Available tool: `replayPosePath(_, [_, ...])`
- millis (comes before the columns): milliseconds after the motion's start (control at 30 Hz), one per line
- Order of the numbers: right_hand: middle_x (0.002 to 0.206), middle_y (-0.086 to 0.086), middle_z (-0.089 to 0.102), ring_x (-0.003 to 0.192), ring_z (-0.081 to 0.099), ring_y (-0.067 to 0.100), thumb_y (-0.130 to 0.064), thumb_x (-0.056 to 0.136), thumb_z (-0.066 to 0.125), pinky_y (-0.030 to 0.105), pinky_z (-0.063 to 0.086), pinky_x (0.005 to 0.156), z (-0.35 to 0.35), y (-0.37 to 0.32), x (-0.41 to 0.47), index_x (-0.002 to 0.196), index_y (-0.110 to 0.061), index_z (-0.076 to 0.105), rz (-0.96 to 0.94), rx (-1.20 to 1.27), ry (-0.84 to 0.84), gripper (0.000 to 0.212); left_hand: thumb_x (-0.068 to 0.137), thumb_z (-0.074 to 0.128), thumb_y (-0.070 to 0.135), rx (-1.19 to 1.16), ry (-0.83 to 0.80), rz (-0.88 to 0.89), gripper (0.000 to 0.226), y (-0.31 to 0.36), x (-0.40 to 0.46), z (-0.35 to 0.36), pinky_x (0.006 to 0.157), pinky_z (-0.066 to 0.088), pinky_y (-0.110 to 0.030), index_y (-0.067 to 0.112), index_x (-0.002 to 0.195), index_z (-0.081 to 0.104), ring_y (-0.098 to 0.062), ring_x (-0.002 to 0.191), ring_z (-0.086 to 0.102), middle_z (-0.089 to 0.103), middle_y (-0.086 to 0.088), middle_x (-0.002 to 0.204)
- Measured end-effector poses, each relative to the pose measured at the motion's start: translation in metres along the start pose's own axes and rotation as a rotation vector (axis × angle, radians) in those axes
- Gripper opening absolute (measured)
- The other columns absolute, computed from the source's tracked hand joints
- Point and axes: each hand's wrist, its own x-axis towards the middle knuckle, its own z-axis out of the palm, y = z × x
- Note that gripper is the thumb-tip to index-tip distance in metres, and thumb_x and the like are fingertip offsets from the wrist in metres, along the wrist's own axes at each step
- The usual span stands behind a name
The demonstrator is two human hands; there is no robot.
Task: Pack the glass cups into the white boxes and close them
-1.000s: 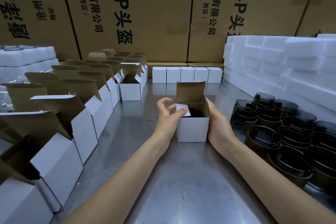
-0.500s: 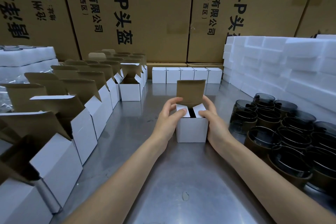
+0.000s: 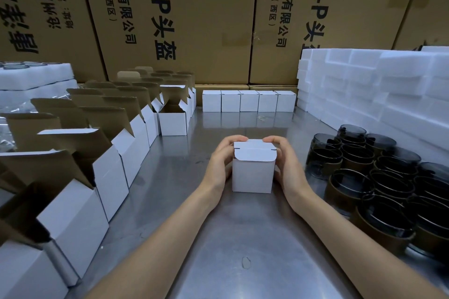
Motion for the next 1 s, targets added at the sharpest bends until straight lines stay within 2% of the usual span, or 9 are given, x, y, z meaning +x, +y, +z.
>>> replayPosePath(67, [0.11, 0.004, 0.065, 0.1, 0.058, 0.014, -0.05, 0.099, 0.03, 0.031, 0.043, 0.083, 0.0, 0.0, -0.002, 0.104, -0.02, 0.056, -0.02, -0.023, -0.03, 0.039, 0.078, 0.048, 0.029, -0.042, -0.036, -0.016, 0.031, 0.001, -0.001, -0.002, 0.064, 0.043, -0.018, 0.02, 0.104, 0.062, -0.007, 0.085, 0.061, 0.068, 0.005, 0.1])
replayPosePath(167, [0.11, 0.0, 0.057, 0.098, 0.054, 0.008, -0.065, 0.087, 0.037, 0.025, 0.044, 0.084, 0.002, 0.0, -0.006, 0.113, -0.017, 0.049, -0.07, -0.054, -0.065, 0.055, 0.089, 0.044, 0.03, -0.089, -0.064, -0.004, 0.032, 0.003, -0.001, -0.006, 0.06, 0.044, -0.015, 0.013, 0.11, 0.063, -0.006, 0.079, 0.061, 0.064, -0.001, 0.104])
replayPosePath(233, [0.102, -0.007, 0.053, 0.091, 0.054, -0.003, -0.06, 0.088, 0.042, 0.013, 0.042, 0.074, 0.002, 0.001, -0.007, 0.11, -0.021, 0.047, -0.103, -0.102, -0.074, 0.045, 0.089, 0.046, 0.038, -0.078, -0.088, -0.013, 0.036, 0.004, -0.002, -0.007, 0.06, 0.044, -0.014, 0.014, 0.11, 0.062, -0.004, 0.075, 0.06, 0.063, 0.001, 0.1])
replayPosePath(300, [0.097, -0.012, 0.051, 0.075, 0.053, -0.018, -0.049, 0.093, 0.042, 0.002, 0.039, 0.062, 0.003, 0.002, -0.005, 0.104, -0.026, 0.045, -0.112, -0.154, -0.073, 0.025, 0.08, 0.054, 0.045, 0.007, -0.111, -0.008, 0.042, 0.003, -0.003, -0.007, 0.071, 0.047, -0.017, 0.018, 0.112, 0.059, -0.007, 0.085, 0.061, 0.062, 0.001, 0.102])
replayPosePath(433, [0.093, -0.013, 0.051, 0.066, 0.05, -0.024, -0.04, 0.097, 0.04, -0.002, 0.037, 0.057, 0.004, 0.002, -0.005, 0.105, -0.023, 0.044, -0.154, -0.162, -0.041, 0.019, 0.072, 0.07, 0.038, 0.145, -0.065, 0.06, 0.044, -0.001, -0.004, -0.005, 0.092, 0.049, -0.039, 0.024, 0.112, 0.059, -0.021, 0.105, 0.062, 0.061, -0.006, 0.12])
replayPosePath(600, [0.087, -0.01, 0.052, 0.063, 0.052, -0.02, -0.048, 0.087, 0.042, 0.001, 0.038, 0.056, 0.007, -0.001, -0.007, 0.099, -0.021, 0.045, -0.192, -0.145, -0.02, 0.03, 0.07, 0.074, 0.041, 0.178, 0.02, 0.101, 0.036, 0.0, -0.004, -0.006, 0.088, 0.054, -0.039, 0.029, 0.103, 0.067, -0.022, 0.107, 0.064, 0.066, -0.003, 0.116])
replayPosePath(833, [0.086, -0.008, 0.05, 0.061, 0.052, -0.017, -0.02, 0.1, 0.045, 0.002, 0.039, 0.054, 0.005, 0.003, -0.005, 0.098, -0.017, 0.044, -0.185, -0.151, -0.016, 0.003, 0.071, 0.074, 0.034, 0.137, -0.068, 0.053, 0.04, 0.001, -0.004, -0.01, 0.098, 0.049, -0.044, 0.023, 0.108, 0.064, -0.024, 0.114, 0.06, 0.062, -0.005, 0.123])
replayPosePath(900, [0.087, -0.006, 0.051, 0.061, 0.052, -0.017, -0.014, 0.099, 0.046, 0.003, 0.04, 0.055, 0.004, 0.003, -0.004, 0.102, -0.014, 0.044, -0.178, -0.152, -0.023, 0.004, 0.071, 0.072, 0.032, 0.113, -0.121, 0.031, 0.041, 0.001, -0.003, -0.012, 0.094, 0.05, -0.04, 0.022, 0.109, 0.061, -0.02, 0.105, 0.064, 0.061, -0.005, 0.122])
replayPosePath(1000, [0.091, -0.005, 0.051, 0.063, 0.052, -0.015, -0.011, 0.097, 0.048, 0.005, 0.04, 0.057, 0.003, 0.004, -0.004, 0.104, -0.015, 0.044, -0.151, -0.146, -0.033, 0.009, 0.075, 0.065, 0.042, 0.087, -0.157, -0.009, 0.034, 0.003, -0.002, -0.012, 0.079, 0.051, -0.023, 0.025, 0.104, 0.062, -0.008, 0.088, 0.064, 0.063, 0.003, 0.104])
